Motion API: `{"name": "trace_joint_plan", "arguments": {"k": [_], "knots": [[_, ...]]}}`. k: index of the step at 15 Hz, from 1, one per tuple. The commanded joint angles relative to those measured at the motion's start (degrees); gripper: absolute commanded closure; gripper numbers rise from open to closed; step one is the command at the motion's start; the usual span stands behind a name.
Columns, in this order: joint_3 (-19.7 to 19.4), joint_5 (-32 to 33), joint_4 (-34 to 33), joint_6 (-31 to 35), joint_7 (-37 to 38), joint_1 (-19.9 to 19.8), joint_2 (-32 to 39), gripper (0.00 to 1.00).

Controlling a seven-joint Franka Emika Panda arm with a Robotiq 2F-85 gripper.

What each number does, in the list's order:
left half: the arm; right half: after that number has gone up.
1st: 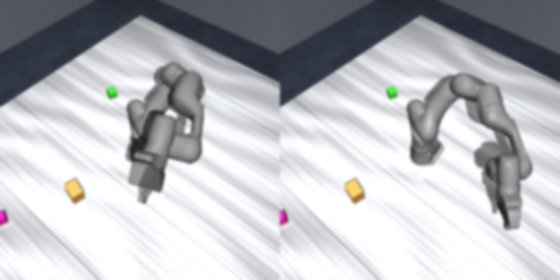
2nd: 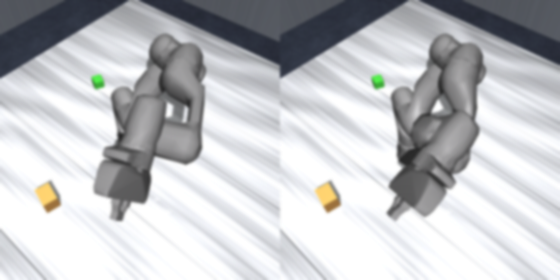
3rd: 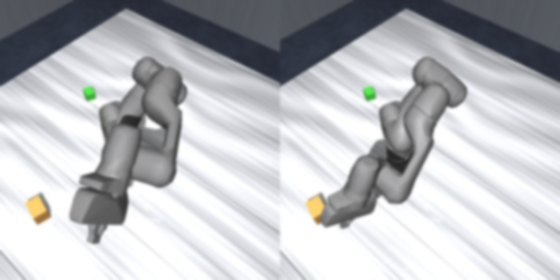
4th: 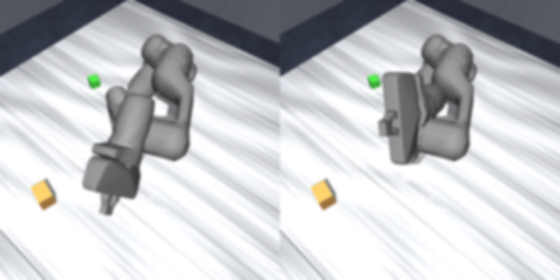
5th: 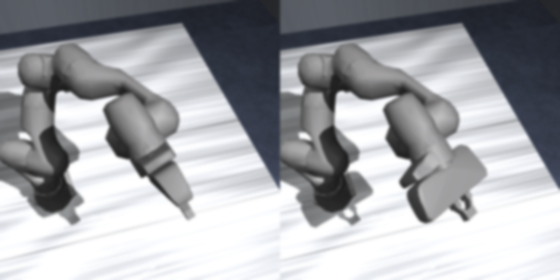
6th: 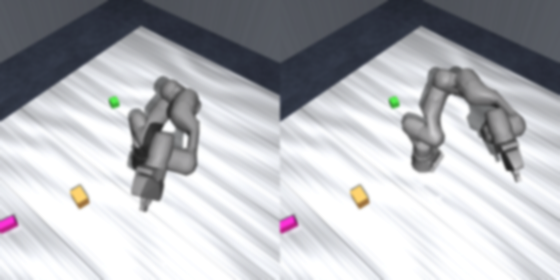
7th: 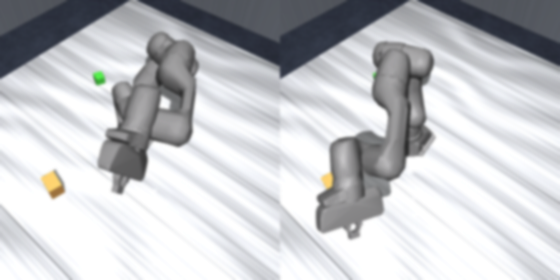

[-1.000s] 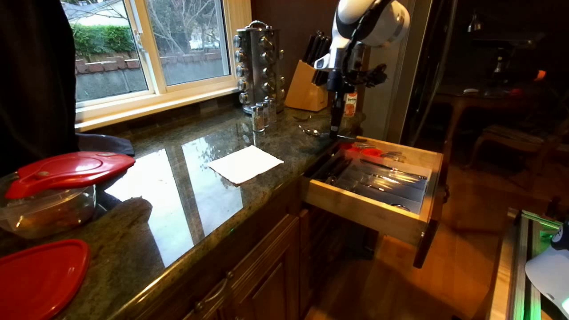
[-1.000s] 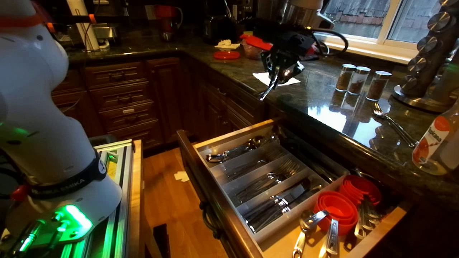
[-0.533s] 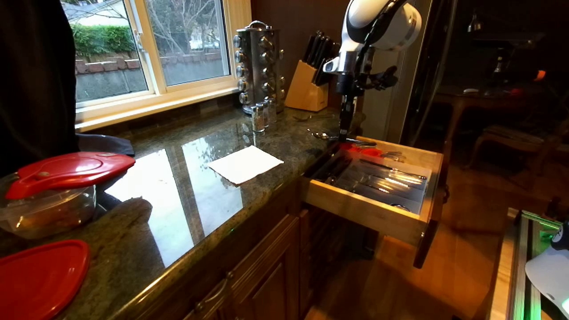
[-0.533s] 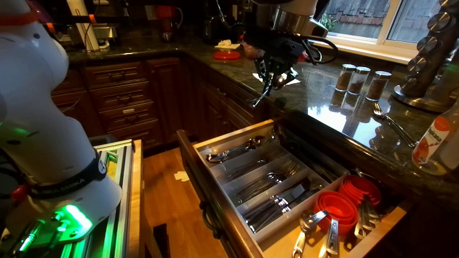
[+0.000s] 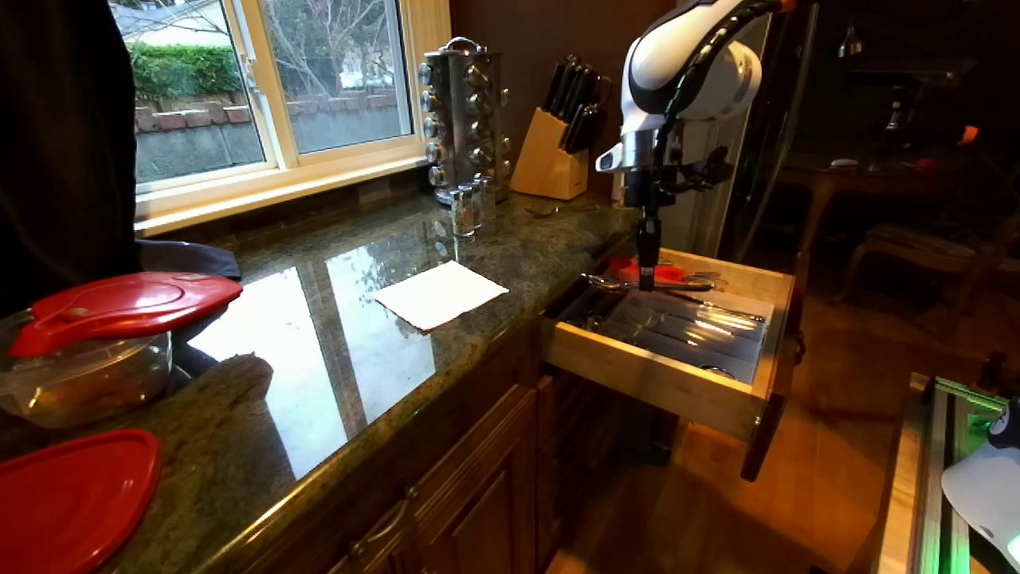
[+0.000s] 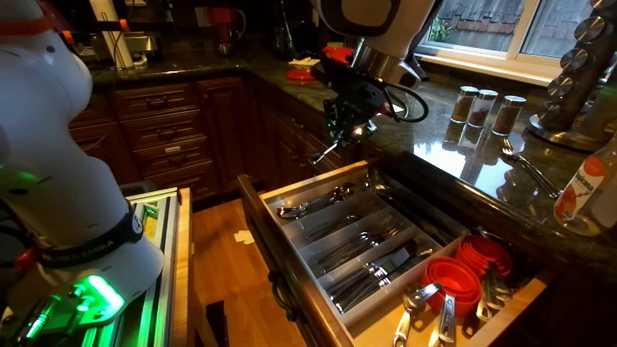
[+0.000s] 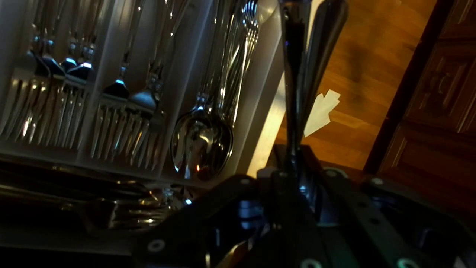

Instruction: Put the two spoons into the drawer

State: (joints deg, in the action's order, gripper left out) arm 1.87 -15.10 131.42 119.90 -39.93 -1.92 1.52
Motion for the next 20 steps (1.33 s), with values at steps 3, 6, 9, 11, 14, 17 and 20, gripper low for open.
{"name": "trace_joint_plan", "arguments": {"k": [3,6,9,11,14,17,20], "knots": [[-2.7,1.2,5.1,0.9,1.3,-0.8,-1.1,0.97],[-3.3,1.2,5.9,2.9,3.1,-0.9,0.6,0.97],[-3.1,1.4,6.5,5.3,6.0,-0.7,2.2,0.97],[-3.1,1.9,6.7,7.1,8.0,-0.7,3.4,0.97],[-2.8,2.1,6.0,9.4,8.5,-0.9,6.5,0.97],[-2.0,2.9,5.6,9.9,7.6,-0.8,8.6,0.97],[-1.1,4.1,5.3,11.0,6.2,-0.9,10.3,0.97]]}}
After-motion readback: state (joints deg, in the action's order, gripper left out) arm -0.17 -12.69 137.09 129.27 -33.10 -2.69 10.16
